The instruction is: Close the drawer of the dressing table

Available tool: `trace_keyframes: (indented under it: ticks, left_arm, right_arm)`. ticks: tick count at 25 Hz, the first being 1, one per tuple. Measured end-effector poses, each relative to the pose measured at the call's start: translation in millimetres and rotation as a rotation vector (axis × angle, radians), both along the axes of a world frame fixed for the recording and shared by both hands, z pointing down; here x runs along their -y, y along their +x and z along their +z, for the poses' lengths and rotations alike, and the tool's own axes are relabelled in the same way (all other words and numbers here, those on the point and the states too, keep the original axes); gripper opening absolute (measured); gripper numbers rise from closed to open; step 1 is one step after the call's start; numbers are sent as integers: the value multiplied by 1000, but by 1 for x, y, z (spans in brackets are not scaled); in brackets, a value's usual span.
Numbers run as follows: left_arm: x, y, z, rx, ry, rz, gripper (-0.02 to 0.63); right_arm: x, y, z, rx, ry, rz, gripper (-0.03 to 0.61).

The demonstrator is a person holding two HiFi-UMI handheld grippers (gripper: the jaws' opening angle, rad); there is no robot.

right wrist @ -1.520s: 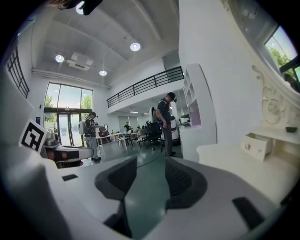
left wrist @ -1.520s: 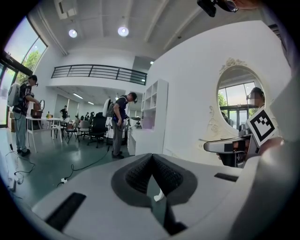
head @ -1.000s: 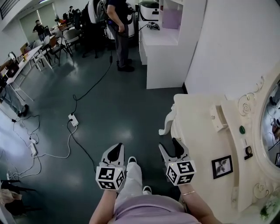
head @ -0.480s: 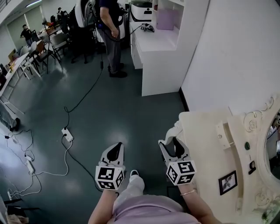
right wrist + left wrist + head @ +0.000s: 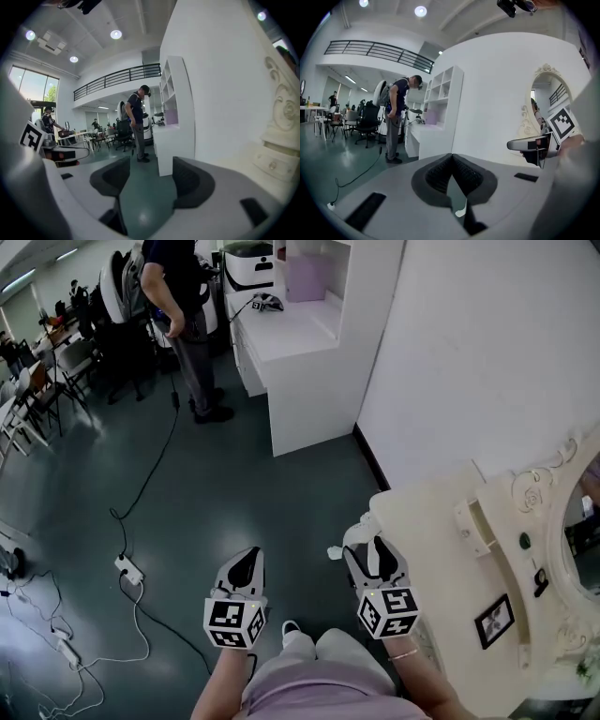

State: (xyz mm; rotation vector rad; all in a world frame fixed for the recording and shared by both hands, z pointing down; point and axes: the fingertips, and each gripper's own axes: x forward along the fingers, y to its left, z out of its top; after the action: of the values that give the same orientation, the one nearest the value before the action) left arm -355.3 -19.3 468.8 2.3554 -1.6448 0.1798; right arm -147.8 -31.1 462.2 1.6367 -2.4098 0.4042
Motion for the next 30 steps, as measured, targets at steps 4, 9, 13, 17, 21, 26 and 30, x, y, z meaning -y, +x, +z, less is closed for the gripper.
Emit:
trace_keyframes:
  ticks: [4, 9, 13, 17, 21, 26, 30]
  left_arm:
    - [25, 22, 6, -5, -18, 81, 0]
    - [60, 71, 8, -6, -20, 196, 0]
    - [87, 115, 7, -5, -17, 276, 0]
    - [115, 158, 2, -5, -3, 342, 0]
    - [138, 201, -2, -2, 4, 407, 0]
    - [155, 258, -3, 4, 4, 494, 0]
    - [162, 305, -6, 7, 12, 575, 0]
  right_arm:
    - [6, 25, 2, -12, -16, 85, 284]
    - [17, 73, -1, -4, -5, 212, 282]
    - [31, 116, -2, -1, 1, 303, 278]
    - [43, 155, -4, -5, 3, 374, 275]
    - [49, 192, -5, -6, 0, 444, 267]
    - [45, 239, -4, -14, -5, 531, 264]
    - [37, 272, 0, -8, -12, 610, 255]
